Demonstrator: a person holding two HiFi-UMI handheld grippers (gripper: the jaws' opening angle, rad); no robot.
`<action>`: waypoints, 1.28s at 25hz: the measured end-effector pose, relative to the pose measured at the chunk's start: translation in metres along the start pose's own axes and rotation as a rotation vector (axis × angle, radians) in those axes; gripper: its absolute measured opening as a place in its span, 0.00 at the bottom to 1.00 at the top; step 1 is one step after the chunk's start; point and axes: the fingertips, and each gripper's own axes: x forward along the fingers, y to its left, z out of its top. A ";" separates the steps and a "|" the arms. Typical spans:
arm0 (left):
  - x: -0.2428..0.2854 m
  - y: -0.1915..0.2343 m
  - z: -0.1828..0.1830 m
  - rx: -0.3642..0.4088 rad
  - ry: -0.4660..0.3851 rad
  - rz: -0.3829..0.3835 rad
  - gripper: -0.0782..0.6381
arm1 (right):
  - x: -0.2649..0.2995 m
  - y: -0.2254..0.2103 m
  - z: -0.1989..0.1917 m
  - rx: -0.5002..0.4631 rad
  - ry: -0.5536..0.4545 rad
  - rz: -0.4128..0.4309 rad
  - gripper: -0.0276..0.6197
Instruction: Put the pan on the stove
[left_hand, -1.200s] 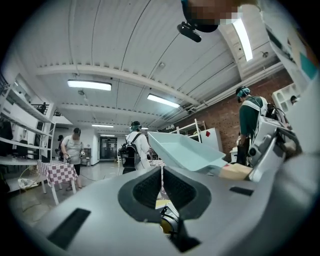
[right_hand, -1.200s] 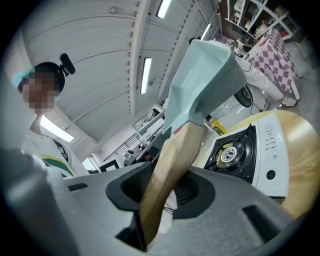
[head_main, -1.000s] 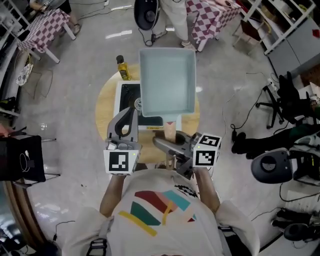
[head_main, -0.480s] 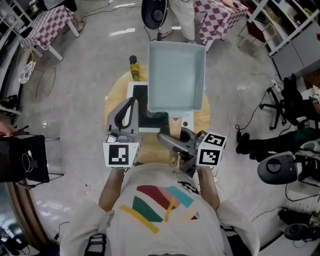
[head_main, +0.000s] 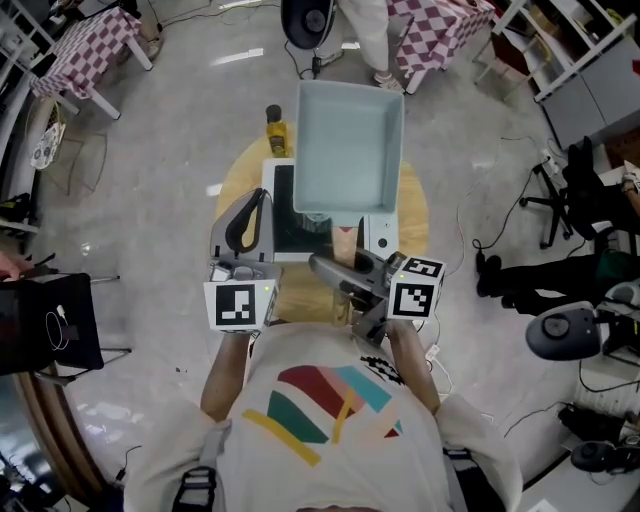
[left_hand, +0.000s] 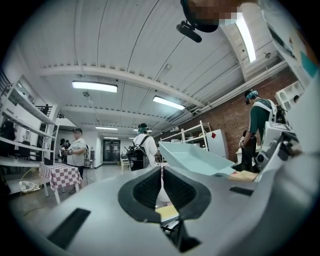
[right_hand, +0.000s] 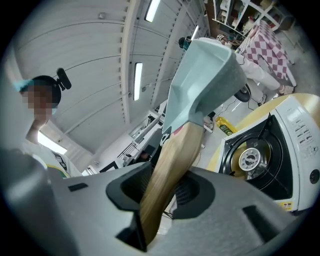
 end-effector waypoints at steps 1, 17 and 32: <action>0.000 0.003 0.001 -0.003 -0.002 0.002 0.13 | 0.003 -0.002 -0.001 0.012 0.001 -0.001 0.21; -0.007 0.018 -0.008 -0.025 0.021 0.028 0.13 | 0.030 -0.035 -0.038 0.204 0.062 -0.011 0.21; -0.013 0.024 -0.020 -0.043 0.051 0.040 0.13 | 0.037 -0.067 -0.076 0.361 0.113 -0.065 0.21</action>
